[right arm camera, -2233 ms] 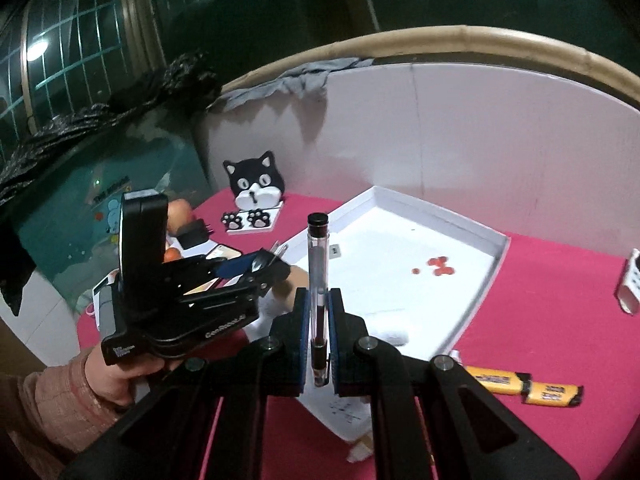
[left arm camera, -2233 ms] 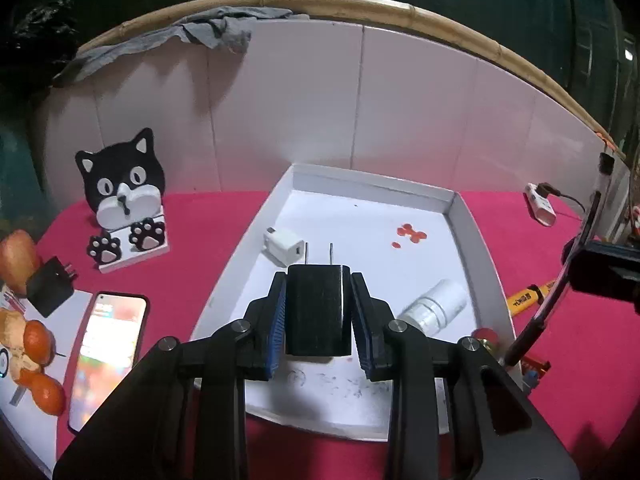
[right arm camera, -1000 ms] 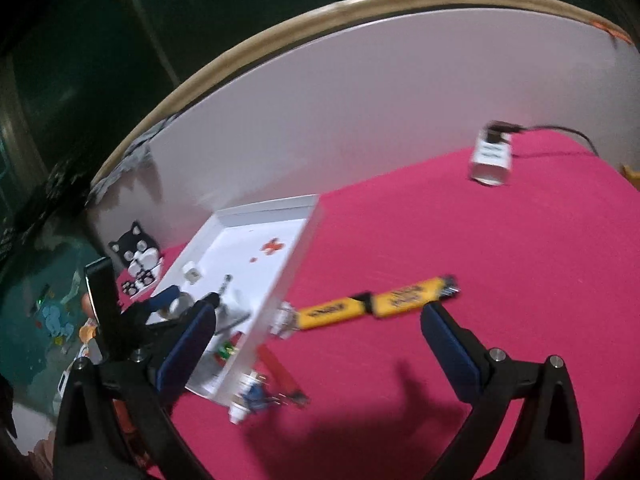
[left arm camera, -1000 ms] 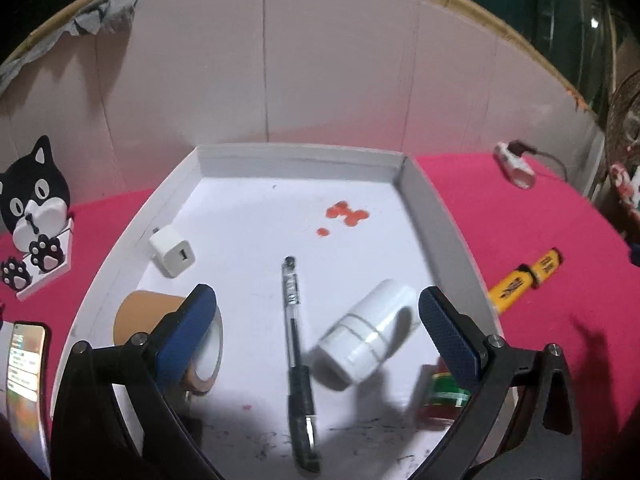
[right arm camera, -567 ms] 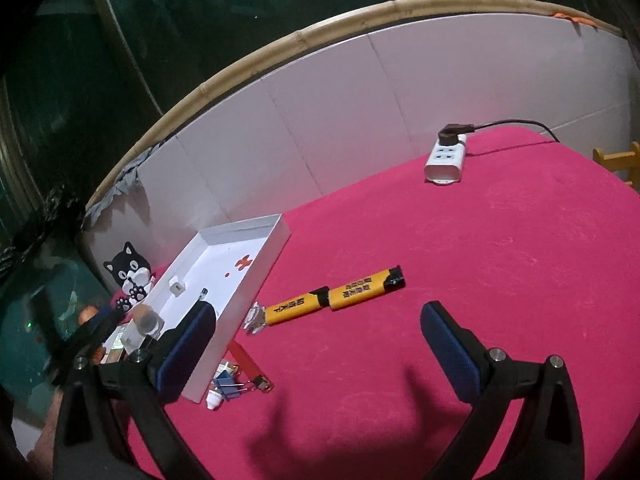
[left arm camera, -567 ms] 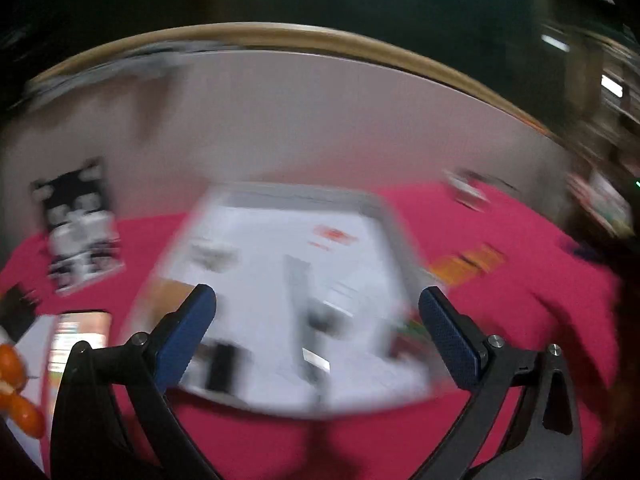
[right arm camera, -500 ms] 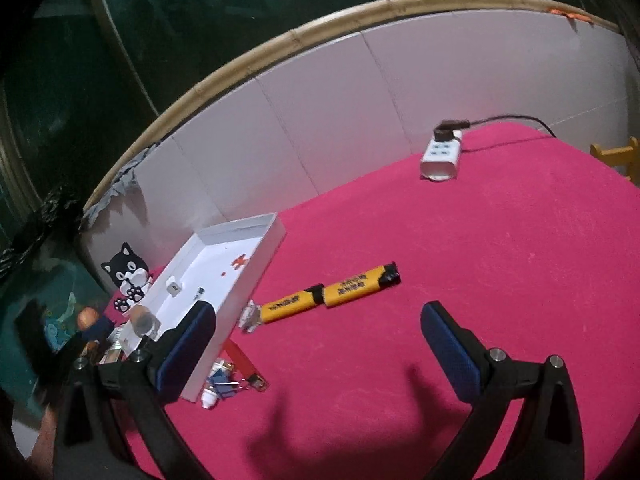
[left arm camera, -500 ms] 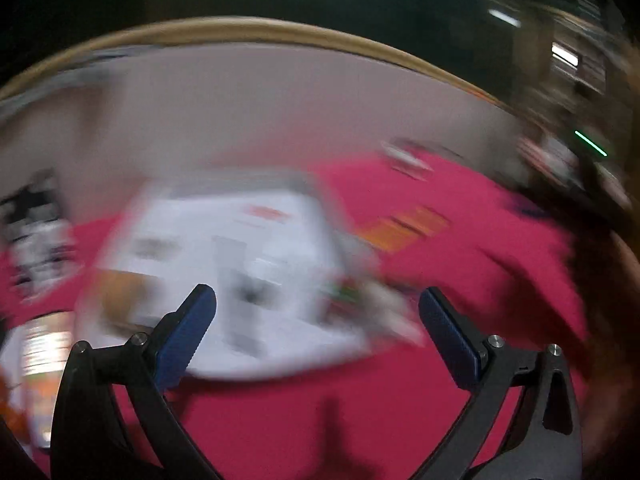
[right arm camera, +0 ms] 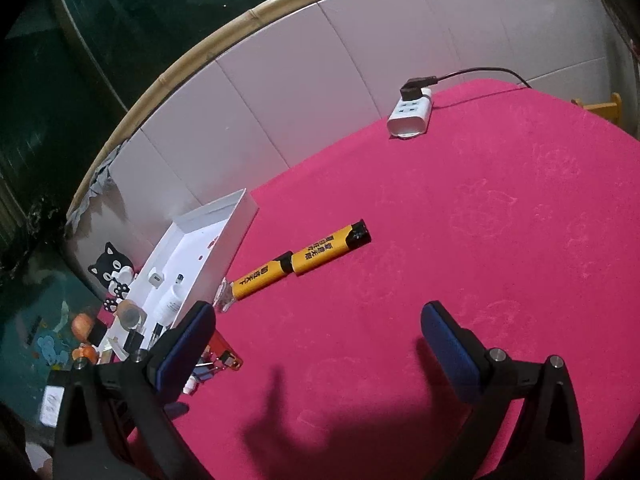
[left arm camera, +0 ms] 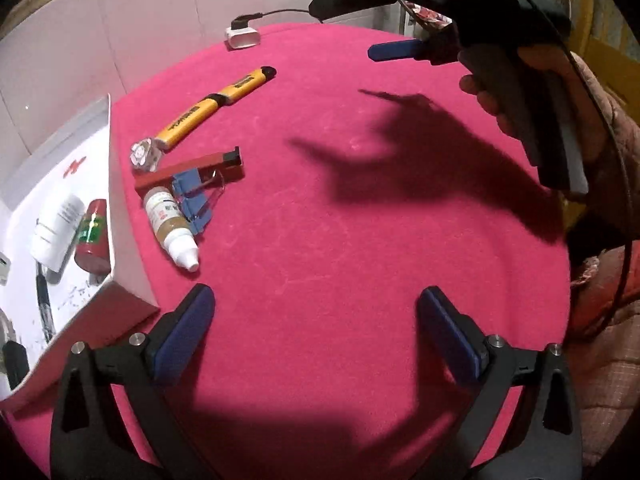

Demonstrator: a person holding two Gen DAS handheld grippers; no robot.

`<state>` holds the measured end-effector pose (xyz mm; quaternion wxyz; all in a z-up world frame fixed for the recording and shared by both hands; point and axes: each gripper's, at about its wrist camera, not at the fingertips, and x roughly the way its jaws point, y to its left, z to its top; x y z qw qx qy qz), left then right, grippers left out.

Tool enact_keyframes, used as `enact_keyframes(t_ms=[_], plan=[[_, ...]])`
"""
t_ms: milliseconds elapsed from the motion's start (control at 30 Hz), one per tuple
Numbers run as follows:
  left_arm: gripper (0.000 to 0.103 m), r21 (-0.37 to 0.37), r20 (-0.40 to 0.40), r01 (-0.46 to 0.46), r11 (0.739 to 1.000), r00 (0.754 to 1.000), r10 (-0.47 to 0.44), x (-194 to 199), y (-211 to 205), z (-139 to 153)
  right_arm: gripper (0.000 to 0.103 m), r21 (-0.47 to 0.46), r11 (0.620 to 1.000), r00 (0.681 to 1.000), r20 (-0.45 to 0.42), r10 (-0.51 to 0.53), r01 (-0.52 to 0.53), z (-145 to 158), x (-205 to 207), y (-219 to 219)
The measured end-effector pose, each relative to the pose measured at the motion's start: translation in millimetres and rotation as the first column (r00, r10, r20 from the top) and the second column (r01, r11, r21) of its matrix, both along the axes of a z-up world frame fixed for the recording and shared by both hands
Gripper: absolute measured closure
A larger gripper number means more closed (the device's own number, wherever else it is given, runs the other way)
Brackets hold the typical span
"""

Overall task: Organize rigid objects
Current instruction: 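Move both open tools back over the remaining items on the table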

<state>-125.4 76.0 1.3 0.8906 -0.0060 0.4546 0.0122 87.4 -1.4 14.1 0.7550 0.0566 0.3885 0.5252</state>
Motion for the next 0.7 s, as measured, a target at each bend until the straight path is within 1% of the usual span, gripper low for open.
enact_keyframes(t_ms=[100,133,200,300,367,467,700], plan=[[0.0,0.005,-0.001,0.0,1.0,1.0,0.0,3.7,7.6,2.2,0.0,0.003,1.0,1.0,-0.001,-0.001,0.001,-0.3,-1.1,-0.8],[0.0,0.007,0.0,-0.001,1.0,1.0,0.001,-2.7,4.8,4.5,0.0,0.003,1.0,1.0,-0.004,-0.007,0.007,-1.0,-0.2,-1.8],[0.0,0.008,0.001,-0.001,1.0,1.0,0.001,-2.4,4.3,3.6,0.0,0.005,1.0,1.0,-0.005,-0.018,0.018,-3.6,2.8,-4.4],[0.0,0.008,0.001,-0.001,1.0,1.0,0.001,-2.8,3.0,2.8,0.0,-0.017,0.999,0.999,-0.003,-0.043,0.043,-10.7,5.2,-3.9],[0.0,0.009,0.001,-0.002,1.0,1.0,0.002,-2.1,2.8,2.6,0.0,-0.034,0.998,0.998,-0.037,-0.053,0.052,-20.1,8.0,-3.7],[0.0,0.009,0.002,-0.001,1.0,1.0,0.001,-1.7,3.1,2.5,0.0,-0.045,0.997,0.996,-0.065,-0.061,0.058,-25.8,10.6,-6.2],[0.0,0.009,0.001,0.0,1.0,1.0,0.0,0.3,3.9,1.9,0.0,-0.029,0.997,0.996,-0.05,-0.075,0.074,-17.1,12.6,-11.5]])
